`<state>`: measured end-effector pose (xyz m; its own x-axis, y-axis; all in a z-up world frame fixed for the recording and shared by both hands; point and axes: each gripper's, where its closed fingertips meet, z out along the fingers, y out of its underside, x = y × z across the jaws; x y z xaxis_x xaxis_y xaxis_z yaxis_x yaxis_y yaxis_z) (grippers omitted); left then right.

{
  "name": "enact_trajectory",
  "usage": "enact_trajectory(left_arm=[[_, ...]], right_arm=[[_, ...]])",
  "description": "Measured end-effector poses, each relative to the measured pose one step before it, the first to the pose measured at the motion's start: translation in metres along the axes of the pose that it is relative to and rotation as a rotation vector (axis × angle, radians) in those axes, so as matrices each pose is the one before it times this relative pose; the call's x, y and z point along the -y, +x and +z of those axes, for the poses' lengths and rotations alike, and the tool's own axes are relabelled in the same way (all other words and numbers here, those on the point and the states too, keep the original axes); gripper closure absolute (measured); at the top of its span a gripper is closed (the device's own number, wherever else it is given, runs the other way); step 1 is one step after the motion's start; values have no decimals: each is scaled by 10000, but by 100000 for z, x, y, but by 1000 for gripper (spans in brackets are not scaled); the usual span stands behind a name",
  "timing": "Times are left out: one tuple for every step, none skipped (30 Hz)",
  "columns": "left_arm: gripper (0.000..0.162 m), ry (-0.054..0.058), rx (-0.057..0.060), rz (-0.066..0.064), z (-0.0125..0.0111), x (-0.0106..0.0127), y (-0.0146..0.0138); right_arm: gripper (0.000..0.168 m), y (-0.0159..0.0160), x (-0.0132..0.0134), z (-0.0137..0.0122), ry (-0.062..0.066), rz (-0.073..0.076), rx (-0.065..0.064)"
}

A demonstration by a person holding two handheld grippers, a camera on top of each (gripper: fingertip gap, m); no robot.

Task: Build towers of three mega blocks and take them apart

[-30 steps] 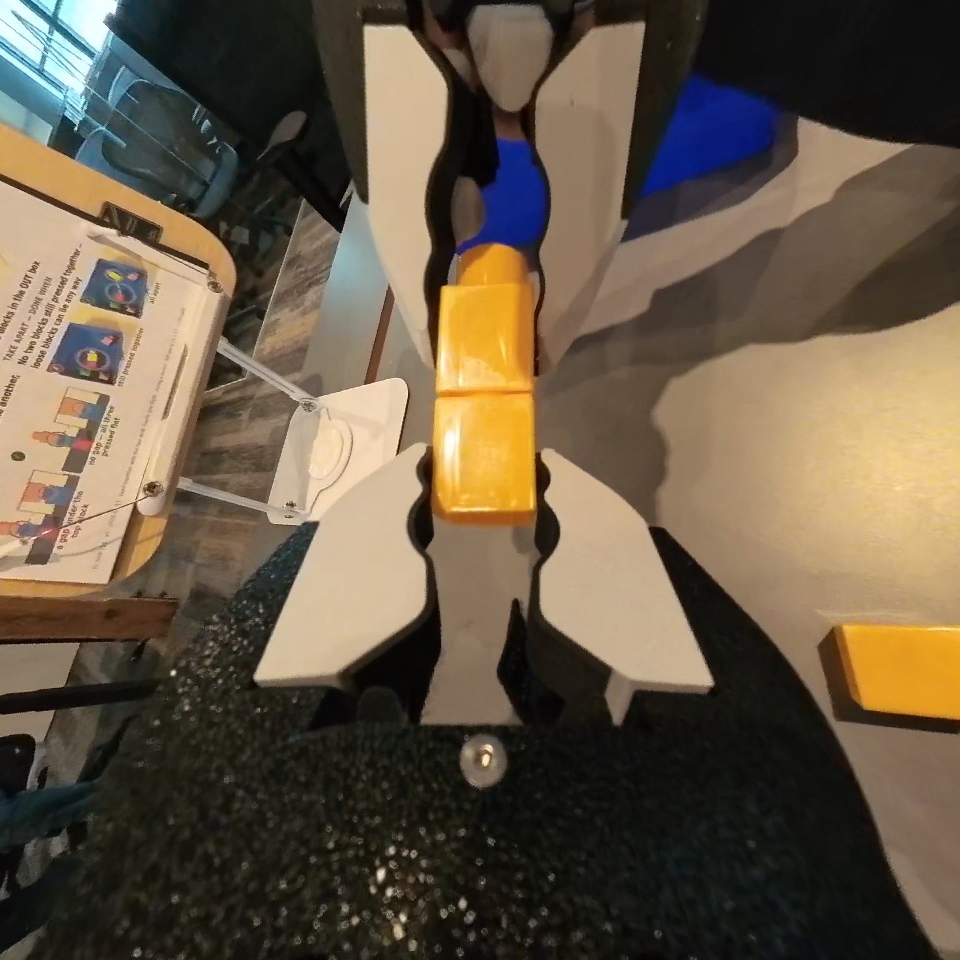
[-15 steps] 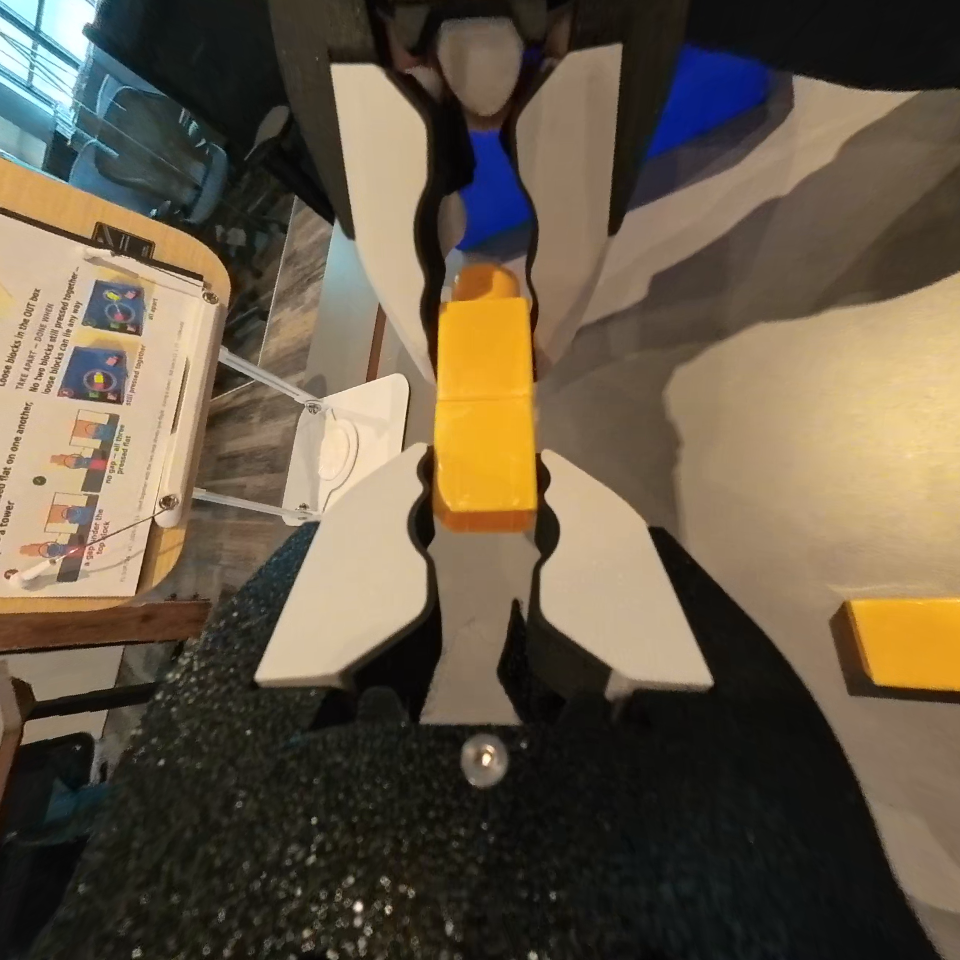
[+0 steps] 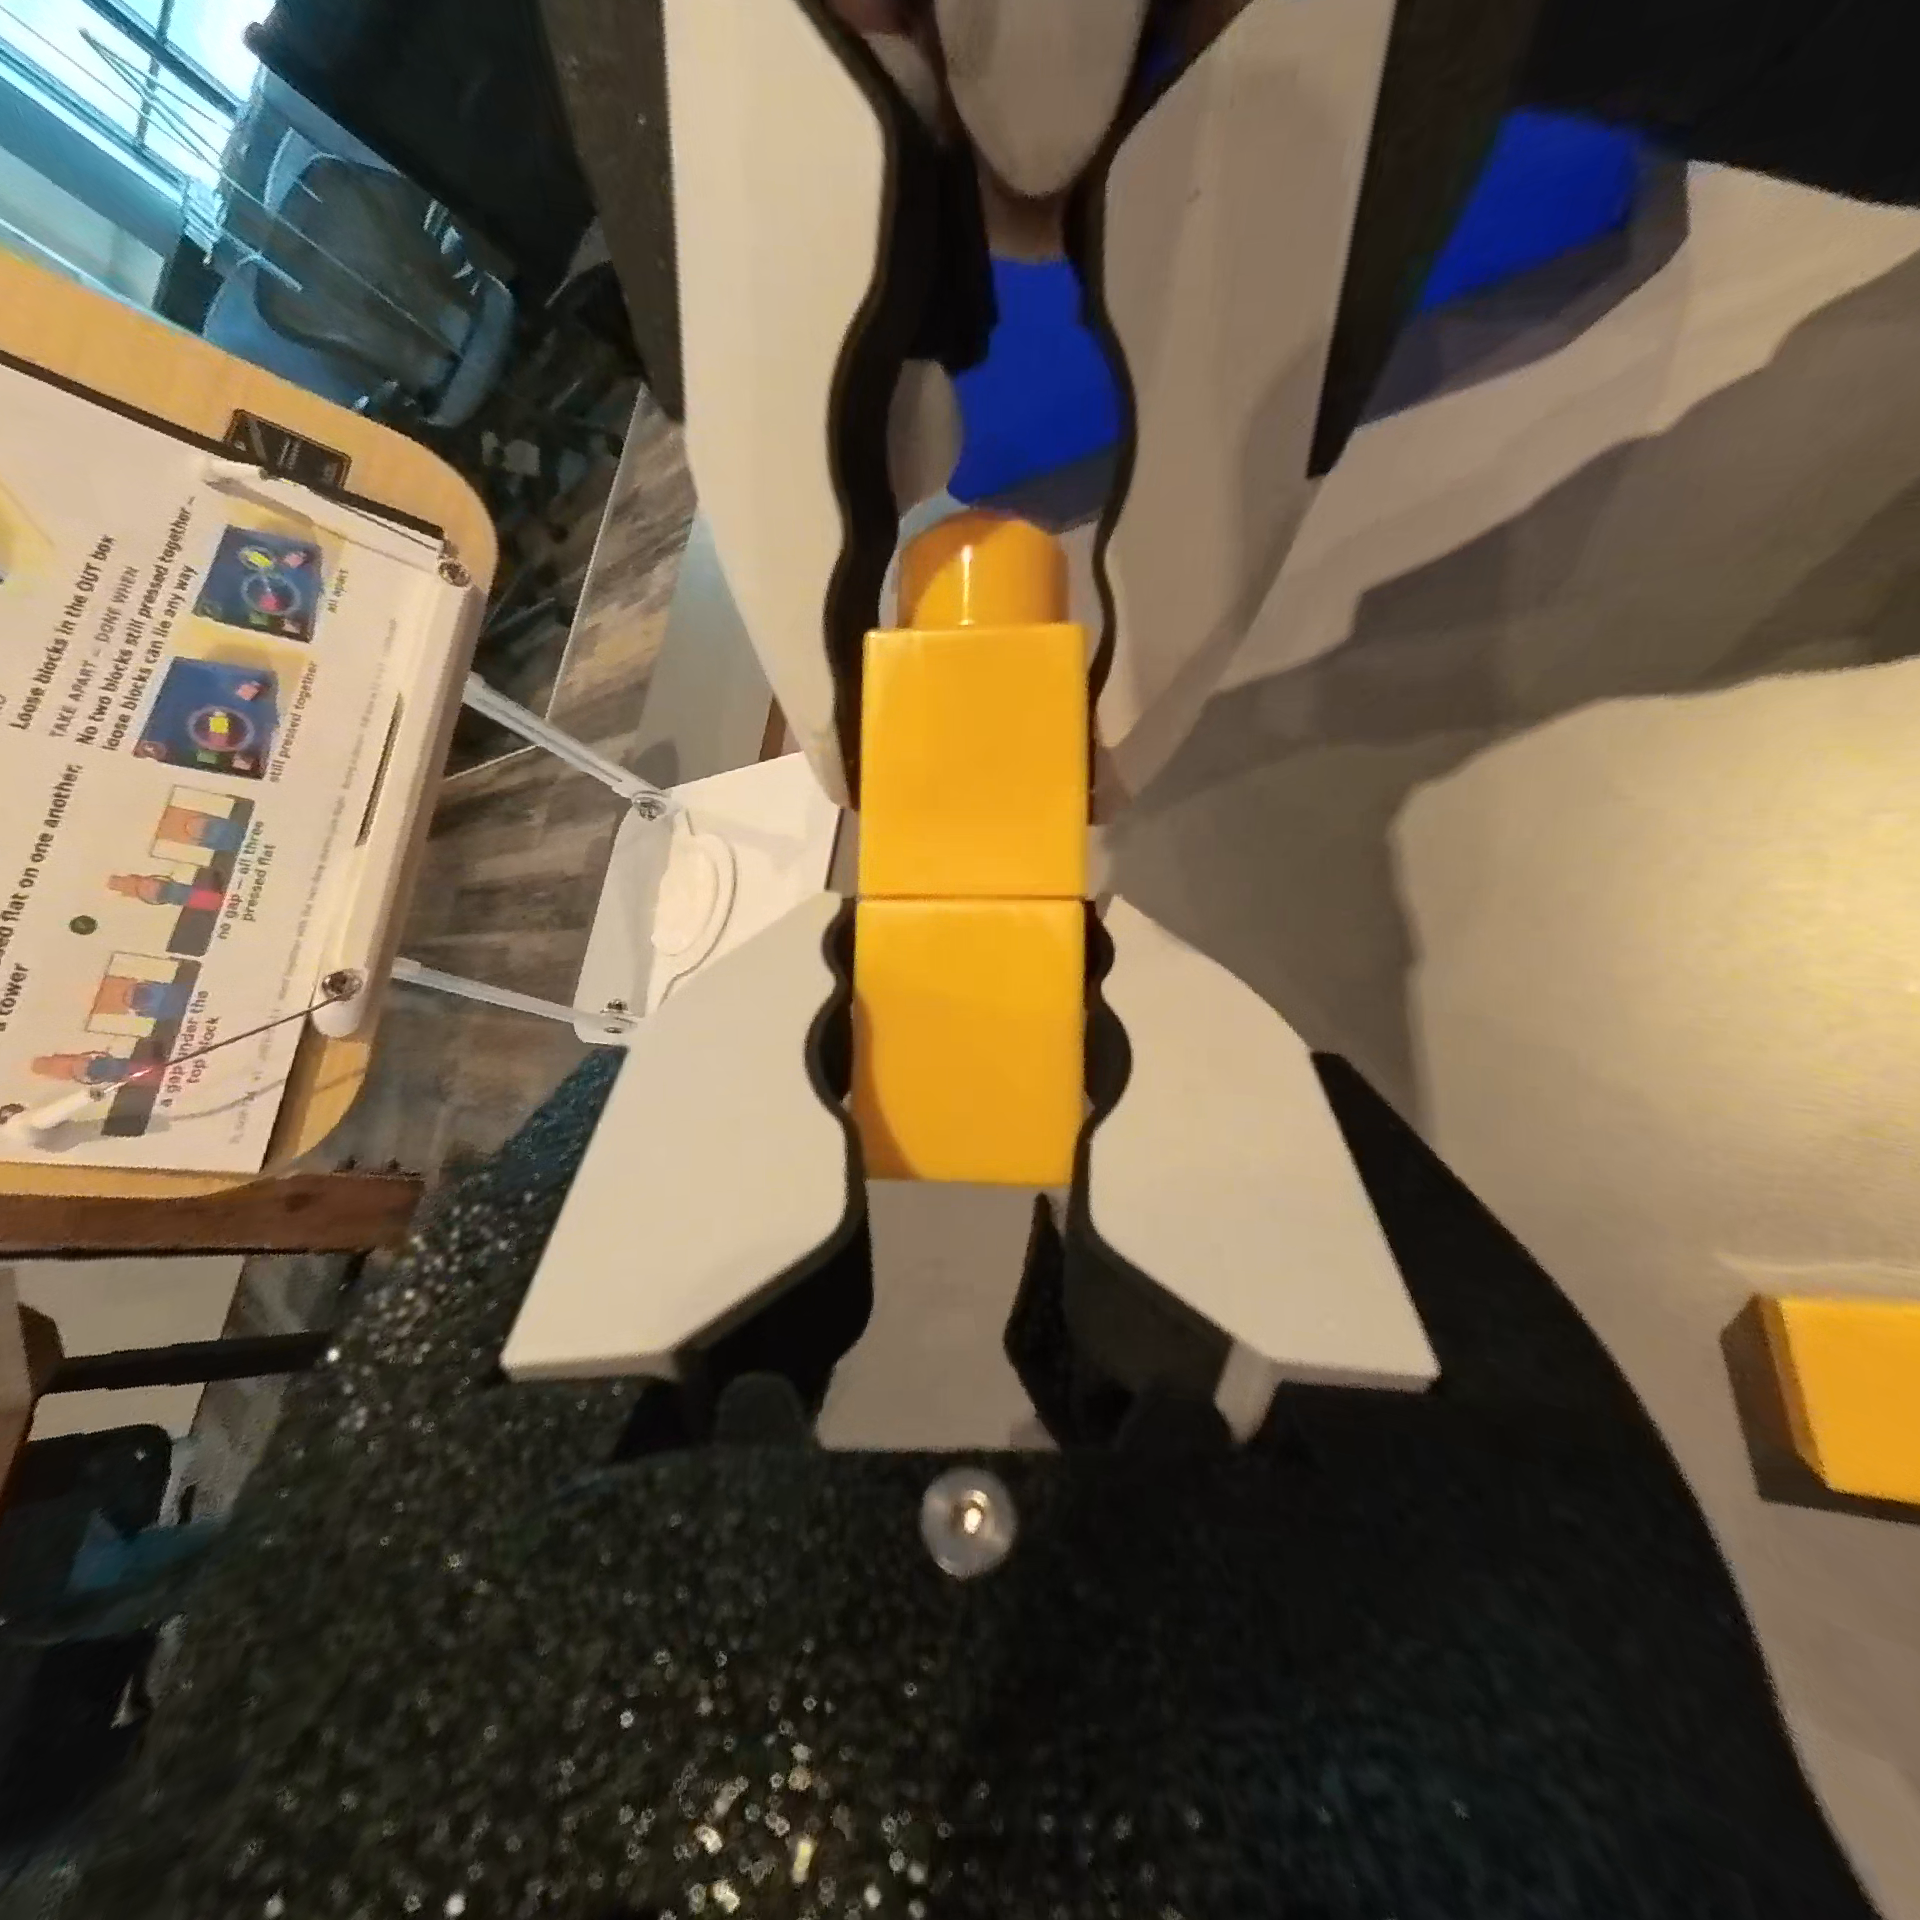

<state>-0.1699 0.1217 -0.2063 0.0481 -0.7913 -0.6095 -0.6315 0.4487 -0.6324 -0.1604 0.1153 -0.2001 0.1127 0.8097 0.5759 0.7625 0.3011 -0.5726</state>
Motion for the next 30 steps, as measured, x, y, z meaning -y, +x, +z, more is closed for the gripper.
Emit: enact_trajectory(left_arm=[[122, 90, 22, -52, -214, 38, -119], [122, 90, 19, -70, -298, 6, -126], [122, -22, 65, -79, -374, -220, -207], [122, -163, 153, -92, -449, -526, -369], [122, -191, 227, -138, -517, -663, -517], [122, -136, 225, -186, -566, -648, -555], [122, -47, 198, -213, -601, -548, -535], [122, 37, 202, -209, -614, -410, -527], [122, 94, 237, -183, -615, -270, -569], [122, 120, 248, -163, -574, -167, -567], [122, 113, 170, -136, -503, -108, -404], [122, 98, 67, -108, -434, -61, -231], [122, 89, 21, -107, -365, -42, -144], [122, 77, 15, -107, -309, -29, -114], [122, 57, 44, -80, -257, -44, -152], [122, 28, 121, -43, -223, -89, -238], [122, -2, 143, -34, -197, -109, -262], [122, -9, 74, -46, -170, -120, -169], [122, 21, 27, -46, -128, -68, -87], [122, 50, 18, -36, -98, -15, -69], [122, 53, 0, -33, -83, 17, -36], [122, 45, -12, -23, -44, 20, 1], [122, 43, -17, -5, -22, 43, 18], [122, 41, -27, -7, 4, 70, 40], [122, 36, -32, -4, 32, 69, 54], [122, 35, -39, 19, 60, 110, 90], [122, 30, -44, 32, 70, 109, 108], [122, 22, -42, 32, 80, 109, 111], [122, 26, -35, 37, 61, 123, 104], [122, 34, -43, 30, 65, 125, 108]], right_arm=[[130, 113, 290, -5, 183, 67, -92], [130, 82, 327, -32, 204, 144, -67], [127, 179, 85, -108, 61, 239, -88], [119, 155, -282, -218, -133, 186, -42], [116, -32, -331, -311, -95, 147, 66], [113, -294, -103, -333, 122, 153, 206], [111, -624, 227, -237, 325, 260, 386], [108, -1221, 388, 13, 356, 332, 708], [102, -1550, 295, 448, 209, 236, 811], [98, -1503, 54, 863, -18, 88, 662], [97, -1747, -204, 1210, -150, -98, 707], [95, -1679, -408, 1470, -238, -333, 584], [94, -1440, -369, 1565, -212, -513, 400], [94, -1464, -81, 1439, -50, -519, 437], [94, -1298, 192, 1235, 69, -107, 428], [94, -805, 249, 1018, -22, 346, 240], [94, 382, 185, 750, -89, 654, -510], [96, 1083, 125, 426, -97, 722, -1042], [91, 647, 243, 206, 51, 478, -890], [91, 471, 369, -19, 242, 503, -936], [89, -10, 362, -78, 260, 668, -655], [84, -763, 461, -69, 371, 763, -179], [79, -948, 197, 50, 253, 779, -77], [71, -776, -339, 249, -67, 517, -150], [66, -360, -774, 418, -329, 205, -372], [62, -134, -850, 450, -382, -29, -435], [62, -131, -652, 412, -247, -31, -325], [63, 46, -520, 267, -195, 91, -310], [67, 239, -359, 76, -98, 70, -270], [71, 516, -346, -51, -84, 98, -278]])
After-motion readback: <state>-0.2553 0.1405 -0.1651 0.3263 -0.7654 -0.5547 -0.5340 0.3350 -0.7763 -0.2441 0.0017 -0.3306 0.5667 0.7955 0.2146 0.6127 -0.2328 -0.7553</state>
